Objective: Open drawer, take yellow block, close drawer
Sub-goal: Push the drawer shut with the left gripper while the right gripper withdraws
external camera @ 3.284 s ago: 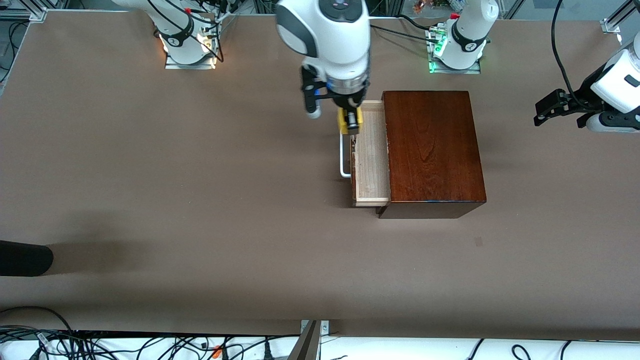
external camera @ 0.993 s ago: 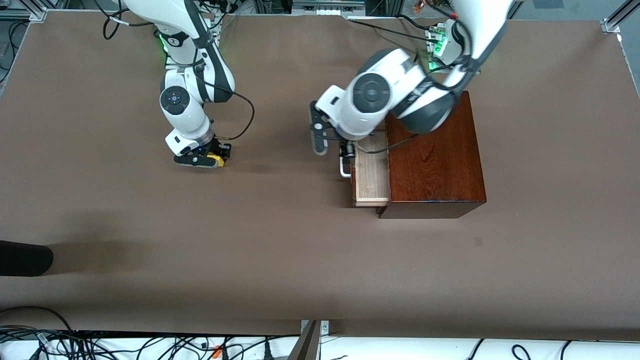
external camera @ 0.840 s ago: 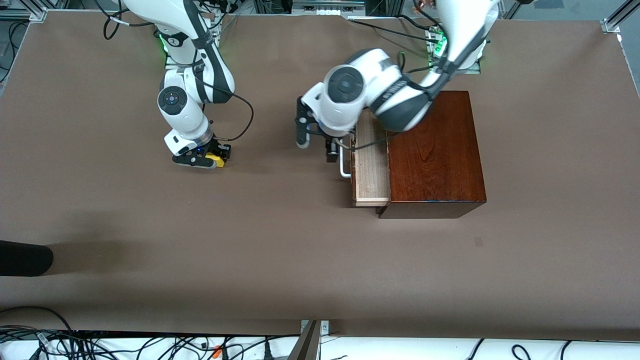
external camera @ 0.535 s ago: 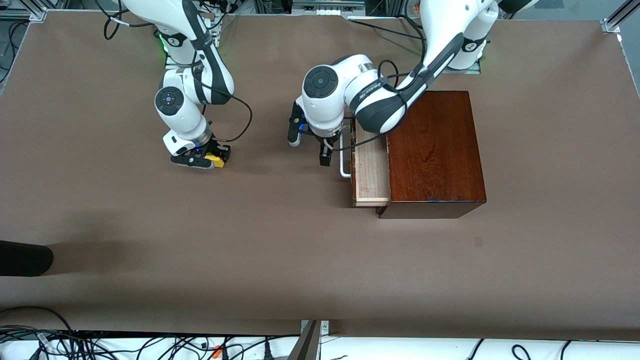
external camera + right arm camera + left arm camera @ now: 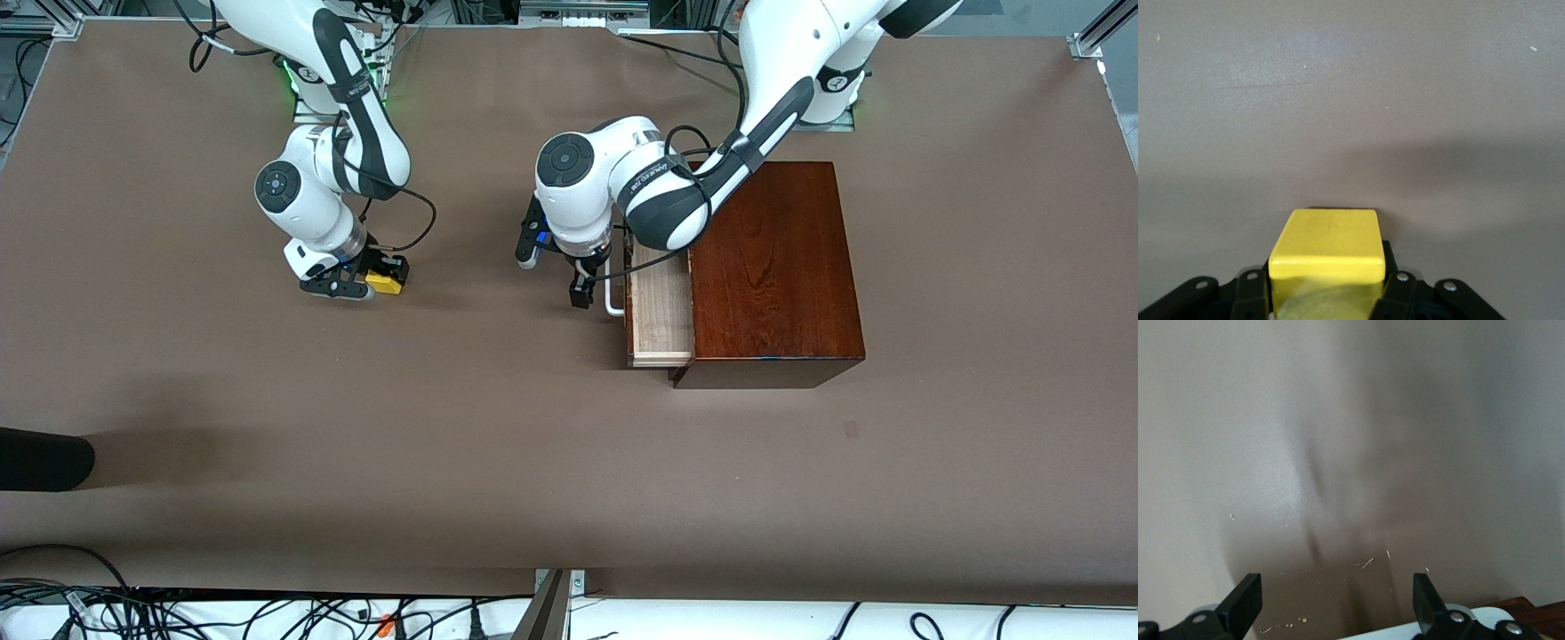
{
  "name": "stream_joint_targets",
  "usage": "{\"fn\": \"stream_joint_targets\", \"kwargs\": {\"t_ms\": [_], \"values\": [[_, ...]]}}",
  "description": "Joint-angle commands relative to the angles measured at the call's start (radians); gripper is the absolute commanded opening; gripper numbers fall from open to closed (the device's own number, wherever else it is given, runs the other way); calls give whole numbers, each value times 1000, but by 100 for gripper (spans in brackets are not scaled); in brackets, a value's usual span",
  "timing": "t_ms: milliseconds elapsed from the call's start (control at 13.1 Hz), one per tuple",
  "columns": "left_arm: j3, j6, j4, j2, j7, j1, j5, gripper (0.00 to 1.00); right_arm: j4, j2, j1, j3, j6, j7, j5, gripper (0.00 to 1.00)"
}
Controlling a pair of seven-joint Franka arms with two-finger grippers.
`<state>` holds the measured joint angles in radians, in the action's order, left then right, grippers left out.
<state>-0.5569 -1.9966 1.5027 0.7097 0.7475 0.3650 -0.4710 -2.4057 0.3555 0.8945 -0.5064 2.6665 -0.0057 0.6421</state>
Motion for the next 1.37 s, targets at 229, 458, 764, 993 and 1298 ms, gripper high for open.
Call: {"fn": "stream_joint_targets", "kwargs": {"t_ms": [229, 458, 764, 993, 1298], "values": [[9, 153, 7, -33, 49, -32, -40, 100, 147, -43, -3, -108, -338, 4, -22, 100], [12, 185, 4, -38, 49, -57, -40, 100, 409, -49, -3, -253, -768, -1, -191, 100], [12, 185, 4, -44, 49, -71, -40, 100, 673, -53, -3, -374, -1081, -2, -369, 100], [14, 186, 4, -44, 47, -77, -40, 100, 844, -59, -2, -438, -1270, -13, -439, 100], [15, 211, 4, -53, 46, -78, -40, 100, 873, -208, 4, -440, -1295, -13, -551, 100]]}}
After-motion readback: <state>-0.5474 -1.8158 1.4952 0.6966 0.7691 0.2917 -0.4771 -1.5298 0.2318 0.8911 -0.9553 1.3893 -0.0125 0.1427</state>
